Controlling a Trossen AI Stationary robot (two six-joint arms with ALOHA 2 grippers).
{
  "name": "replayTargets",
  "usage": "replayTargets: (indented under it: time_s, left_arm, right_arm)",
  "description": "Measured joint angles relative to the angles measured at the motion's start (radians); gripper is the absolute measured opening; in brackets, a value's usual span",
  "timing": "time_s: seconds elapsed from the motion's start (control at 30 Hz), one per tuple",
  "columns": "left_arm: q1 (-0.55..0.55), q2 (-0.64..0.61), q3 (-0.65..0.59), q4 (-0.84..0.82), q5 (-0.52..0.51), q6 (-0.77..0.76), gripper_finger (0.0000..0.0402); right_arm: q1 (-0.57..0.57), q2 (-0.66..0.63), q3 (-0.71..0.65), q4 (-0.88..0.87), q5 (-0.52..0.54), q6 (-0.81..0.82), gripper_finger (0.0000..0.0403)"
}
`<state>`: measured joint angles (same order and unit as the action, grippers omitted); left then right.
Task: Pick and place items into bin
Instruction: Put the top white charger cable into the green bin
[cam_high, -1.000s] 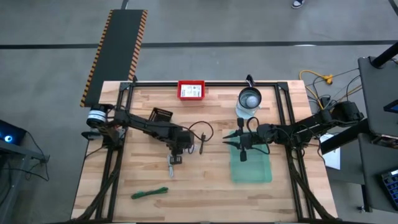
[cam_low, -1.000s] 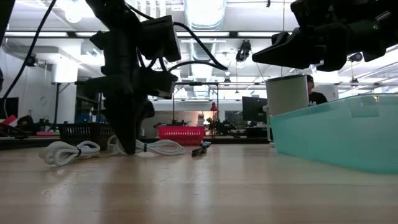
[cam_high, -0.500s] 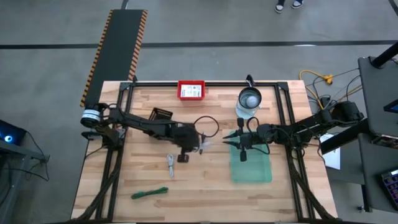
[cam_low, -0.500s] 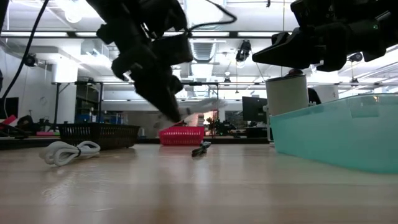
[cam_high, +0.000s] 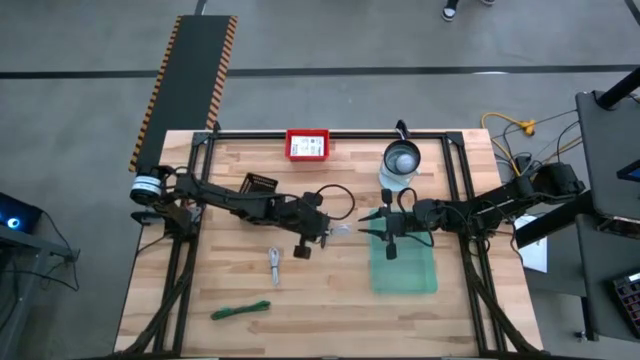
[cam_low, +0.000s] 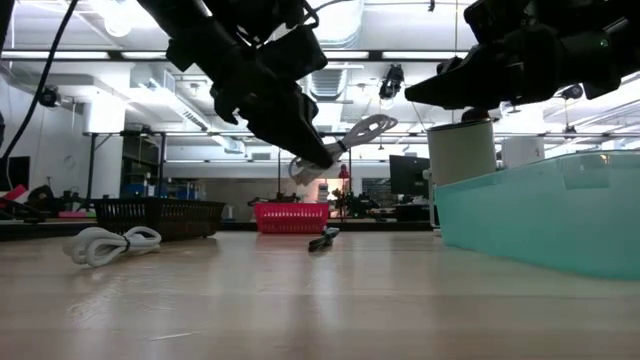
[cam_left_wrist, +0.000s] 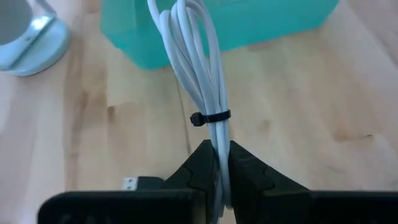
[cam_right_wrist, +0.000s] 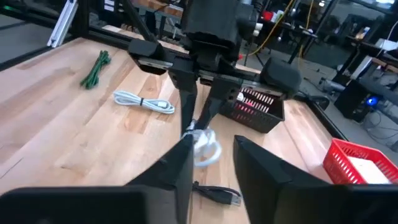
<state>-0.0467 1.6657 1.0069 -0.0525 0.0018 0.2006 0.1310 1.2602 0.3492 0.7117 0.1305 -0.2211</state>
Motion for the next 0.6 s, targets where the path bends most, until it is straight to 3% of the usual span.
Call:
replayTargets:
  time_s: [0.2, 0.33, 0.6]
  left_arm:
    - [0.001, 0.002, 0.000, 0.038, -0.105, 0.017, 0.0017]
    - [0.001, 0.002, 0.000, 0.109, -0.120, 0.038, 0.0017]
    - [0.001, 0.002, 0.000, 0.183, -0.197, 0.079, 0.0017]
  right_arm:
    - [0.000, 0.037, 0.000, 0.013, 0.000, 0.005, 0.0182]
    - [-0.001, 0.057, 0.000, 0.083, 0.037, -0.032, 0.0223]
    - [-0.001, 0.079, 0.000, 0.157, 0.093, -0.032, 0.0248]
